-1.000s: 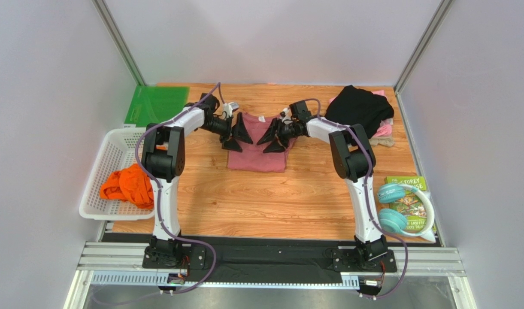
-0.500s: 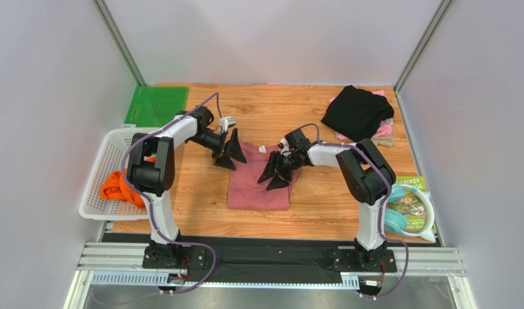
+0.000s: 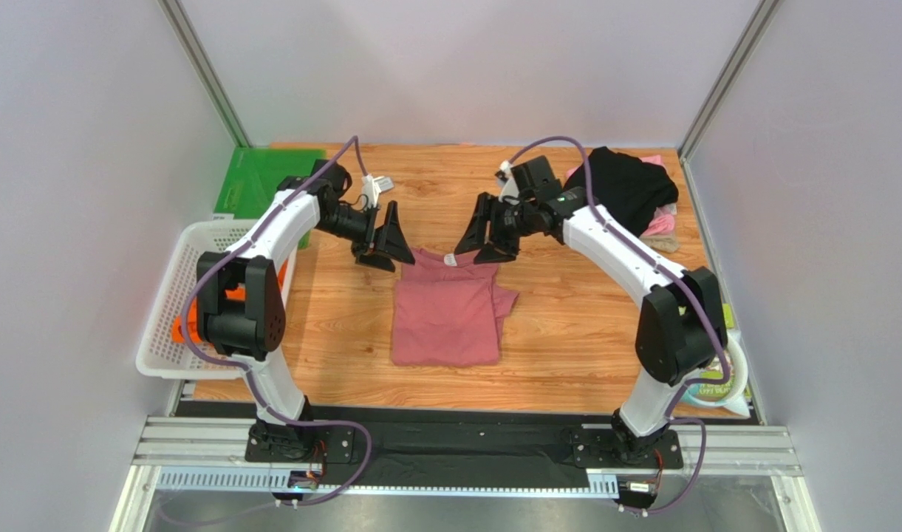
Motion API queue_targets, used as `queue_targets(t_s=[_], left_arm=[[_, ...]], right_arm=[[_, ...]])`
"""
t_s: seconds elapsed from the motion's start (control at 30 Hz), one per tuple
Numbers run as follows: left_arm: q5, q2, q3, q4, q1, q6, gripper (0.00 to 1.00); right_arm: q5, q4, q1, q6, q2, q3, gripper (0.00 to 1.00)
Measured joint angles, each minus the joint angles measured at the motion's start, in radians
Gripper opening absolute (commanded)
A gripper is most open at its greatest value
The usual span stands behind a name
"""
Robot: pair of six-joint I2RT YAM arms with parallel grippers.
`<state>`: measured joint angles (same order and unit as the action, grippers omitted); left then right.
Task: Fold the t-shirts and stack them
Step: Fold the long partially folded tshirt into a neat square
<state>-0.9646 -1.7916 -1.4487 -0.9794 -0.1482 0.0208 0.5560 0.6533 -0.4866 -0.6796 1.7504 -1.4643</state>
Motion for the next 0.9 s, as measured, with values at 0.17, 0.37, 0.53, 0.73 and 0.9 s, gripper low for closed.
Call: queue_targets(t_s=[0.17, 0.37, 0.53, 0.73, 0.9], left_arm=[[0.060, -0.048, 0.041, 0.006, 0.011, -0.005, 0.93], [0.109, -0.111, 0.062, 0.021, 0.020, -0.005, 0.92], [0.125, -0.148, 0.062, 0.042, 0.020, -0.002, 0.92], [0.130, -0.177, 0.062, 0.064, 0.020, 0.000, 0.91], [0.130, -0.227, 0.062, 0.078, 0.020, 0.009, 0.91]], right_arm=[[-0.040, 0.029, 0.082, 0.040, -0.028, 0.091, 0.56], [-0.060, 0.060, 0.135, 0.064, 0.022, 0.178, 0.56], [-0.055, 0.044, 0.143, 0.071, 0.066, 0.179, 0.54], [-0.038, 0.006, 0.143, 0.071, 0.147, 0.179, 0.52], [-0.018, -0.020, 0.143, 0.069, 0.220, 0.156, 0.50]])
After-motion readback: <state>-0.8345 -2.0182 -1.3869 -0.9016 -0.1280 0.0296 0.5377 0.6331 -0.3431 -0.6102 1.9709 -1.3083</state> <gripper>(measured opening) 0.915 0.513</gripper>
